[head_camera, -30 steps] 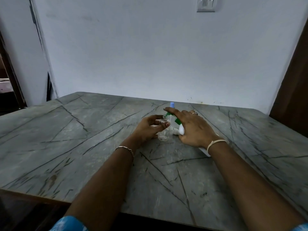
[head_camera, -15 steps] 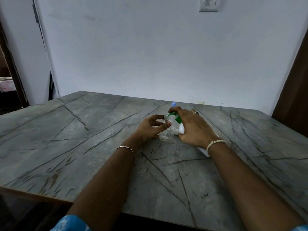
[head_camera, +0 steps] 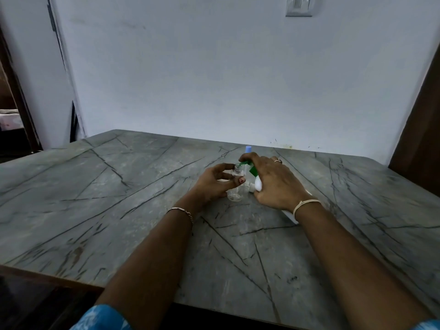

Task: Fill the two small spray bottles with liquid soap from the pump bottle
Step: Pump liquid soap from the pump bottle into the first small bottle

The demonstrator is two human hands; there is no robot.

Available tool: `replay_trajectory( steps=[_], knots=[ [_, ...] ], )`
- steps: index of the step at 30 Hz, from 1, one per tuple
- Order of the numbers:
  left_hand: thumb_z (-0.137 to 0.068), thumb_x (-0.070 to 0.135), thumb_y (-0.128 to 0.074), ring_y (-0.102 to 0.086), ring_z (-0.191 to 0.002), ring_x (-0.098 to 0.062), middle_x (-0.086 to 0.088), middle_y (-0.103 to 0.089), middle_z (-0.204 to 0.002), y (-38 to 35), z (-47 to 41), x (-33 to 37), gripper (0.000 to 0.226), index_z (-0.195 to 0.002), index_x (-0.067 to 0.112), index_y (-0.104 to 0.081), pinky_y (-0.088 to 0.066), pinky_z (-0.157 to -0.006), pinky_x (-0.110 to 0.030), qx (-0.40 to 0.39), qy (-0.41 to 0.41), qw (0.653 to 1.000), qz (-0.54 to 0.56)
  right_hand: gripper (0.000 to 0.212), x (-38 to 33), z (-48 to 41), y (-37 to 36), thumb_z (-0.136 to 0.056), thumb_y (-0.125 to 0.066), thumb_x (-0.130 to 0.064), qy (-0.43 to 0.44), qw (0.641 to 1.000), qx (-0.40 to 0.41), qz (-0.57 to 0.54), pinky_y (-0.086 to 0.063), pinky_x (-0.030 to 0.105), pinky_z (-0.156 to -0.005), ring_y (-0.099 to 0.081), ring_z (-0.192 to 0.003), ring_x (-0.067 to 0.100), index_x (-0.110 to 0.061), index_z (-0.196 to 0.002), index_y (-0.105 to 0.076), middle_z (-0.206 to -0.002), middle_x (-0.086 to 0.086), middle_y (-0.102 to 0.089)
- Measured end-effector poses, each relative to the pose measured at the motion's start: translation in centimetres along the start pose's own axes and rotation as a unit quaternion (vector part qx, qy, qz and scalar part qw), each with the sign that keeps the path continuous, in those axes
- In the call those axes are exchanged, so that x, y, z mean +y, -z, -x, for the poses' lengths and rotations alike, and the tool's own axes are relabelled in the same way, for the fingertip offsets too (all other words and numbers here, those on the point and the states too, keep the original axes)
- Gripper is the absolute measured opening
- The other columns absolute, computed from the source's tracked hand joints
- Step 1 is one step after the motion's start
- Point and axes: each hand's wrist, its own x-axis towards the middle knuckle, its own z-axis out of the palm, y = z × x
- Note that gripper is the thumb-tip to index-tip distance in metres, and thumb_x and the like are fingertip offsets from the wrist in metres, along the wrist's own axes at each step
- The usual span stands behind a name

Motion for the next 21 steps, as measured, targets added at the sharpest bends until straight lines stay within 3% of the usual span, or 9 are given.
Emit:
replay_trajectory(
  steps=[6, 9, 12, 16, 21],
  knots=[
    [-0.08, 0.029, -0.074, -0.064, -0.097, -0.015, -0.003, -0.068, -0.107, 0.0, -0.1, -0.2, 0.035, -0.108, 0.037, -0.055, -0.056, -0.083, -0.036, -0.001, 0.008, 1.0, 0.009, 0.08, -0.1, 0.1, 0.0, -0.073, -0.067, -0.023, -0.002, 1.0, -0.008, 0.014, -0.046, 0.035, -0.076, -0.049, -0.092, 0.023, -0.042, -0.135, -0.02, -0.099, 0.001, -0.054],
    [-0.079, 0.029, -0.075, -0.065, -0.101, -0.019, -0.001, -0.069, -0.104, 0.0, -0.3, -0.5, 0.037, -0.11, 0.035, -0.056, -0.056, -0.087, -0.041, 0.001, 0.01, 1.0, 0.018, 0.091, -0.2, 0.4, 0.4, -0.079, -0.065, -0.028, 0.003, 0.999, -0.035, 0.04, -0.043, 0.033, -0.073, -0.042, -0.088, 0.018, -0.05, -0.144, -0.005, -0.092, -0.002, -0.043],
    [-0.08, 0.028, -0.074, -0.064, -0.095, -0.012, 0.005, -0.068, -0.098, 0.0, -0.2, -0.3, 0.041, -0.115, 0.033, -0.054, -0.055, -0.085, -0.038, 0.0, 0.004, 1.0, 0.011, 0.102, -0.6, 0.5, 0.9, -0.081, -0.066, -0.03, 0.001, 0.997, -0.051, 0.054, -0.045, 0.035, -0.072, -0.037, -0.084, 0.017, -0.055, -0.141, 0.013, -0.09, -0.001, -0.038],
    [-0.08, 0.027, -0.075, -0.065, -0.094, -0.014, 0.003, -0.068, -0.098, -0.1, -0.2, -0.4, 0.044, -0.12, 0.029, -0.055, -0.056, -0.084, -0.038, 0.008, 0.005, 1.0, 0.014, 0.091, -0.6, 0.3, 0.6, -0.077, -0.066, -0.022, -0.01, 0.998, -0.05, 0.046, -0.044, 0.036, -0.076, -0.048, -0.094, 0.024, -0.048, -0.141, -0.007, -0.096, 0.001, -0.048],
    [-0.08, 0.027, -0.075, -0.066, -0.099, -0.019, -0.002, -0.069, -0.102, -0.2, -0.3, -0.5, 0.042, -0.117, 0.031, -0.057, -0.056, -0.087, -0.043, 0.011, -0.005, 1.0, -0.001, 0.076, -0.6, 0.1, 0.4, -0.074, -0.061, -0.012, -0.012, 0.999, -0.023, 0.029, -0.042, 0.037, -0.077, -0.047, -0.094, 0.025, -0.038, -0.135, -0.024, -0.095, 0.003, -0.051]
  ],
)
